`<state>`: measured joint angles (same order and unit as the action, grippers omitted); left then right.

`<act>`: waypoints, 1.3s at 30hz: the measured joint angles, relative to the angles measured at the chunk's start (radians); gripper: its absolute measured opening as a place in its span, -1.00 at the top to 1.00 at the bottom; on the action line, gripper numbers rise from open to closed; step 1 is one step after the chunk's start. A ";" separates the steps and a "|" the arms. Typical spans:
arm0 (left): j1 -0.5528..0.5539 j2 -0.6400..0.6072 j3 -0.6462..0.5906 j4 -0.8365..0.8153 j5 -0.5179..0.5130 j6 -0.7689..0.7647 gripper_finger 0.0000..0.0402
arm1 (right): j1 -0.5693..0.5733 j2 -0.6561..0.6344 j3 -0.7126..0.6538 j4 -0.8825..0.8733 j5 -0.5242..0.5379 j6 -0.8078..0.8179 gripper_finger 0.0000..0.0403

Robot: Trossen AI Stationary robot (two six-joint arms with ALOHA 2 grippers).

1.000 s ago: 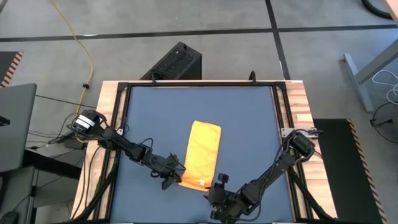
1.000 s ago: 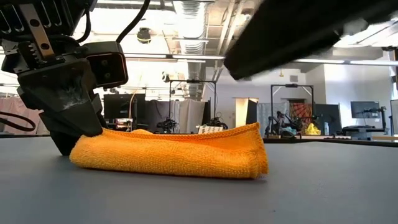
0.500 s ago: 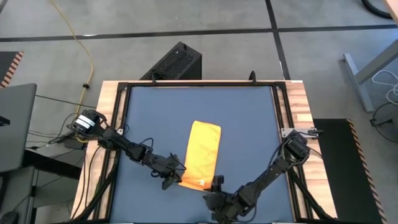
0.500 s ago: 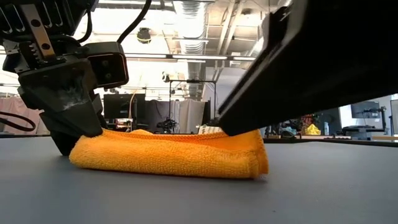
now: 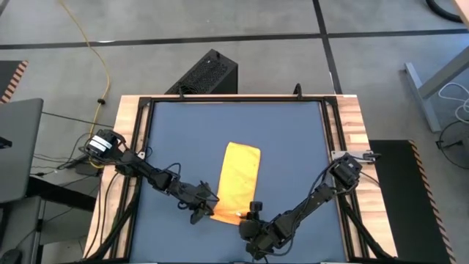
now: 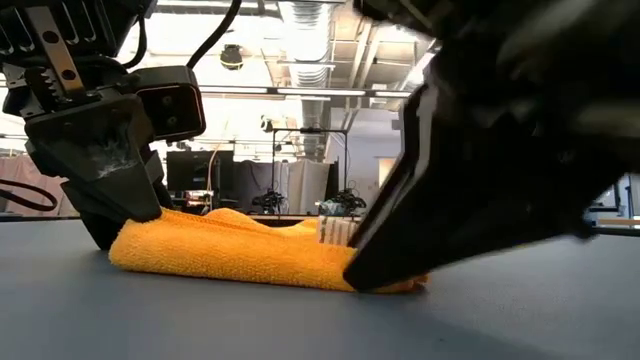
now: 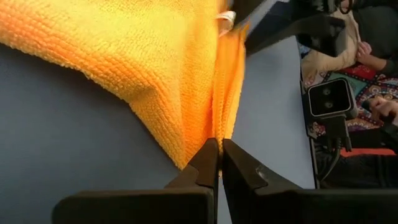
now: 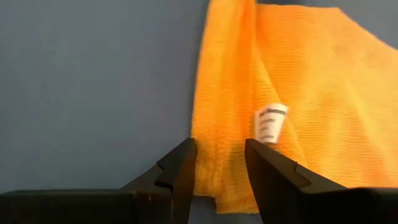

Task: Roll towel into tight, uniform cylinder
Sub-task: Roll the orange microfiber cloth

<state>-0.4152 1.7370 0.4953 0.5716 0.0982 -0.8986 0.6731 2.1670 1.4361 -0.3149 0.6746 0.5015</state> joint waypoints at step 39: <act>-0.138 -0.268 -0.019 -0.009 -0.147 0.862 0.59 | 0.006 -0.020 -0.001 -0.024 -0.175 0.488 0.93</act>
<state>-0.5528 1.4693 0.4763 0.5627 -0.0489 -0.0363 0.6792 2.1474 1.4349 -0.3388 0.5001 0.9891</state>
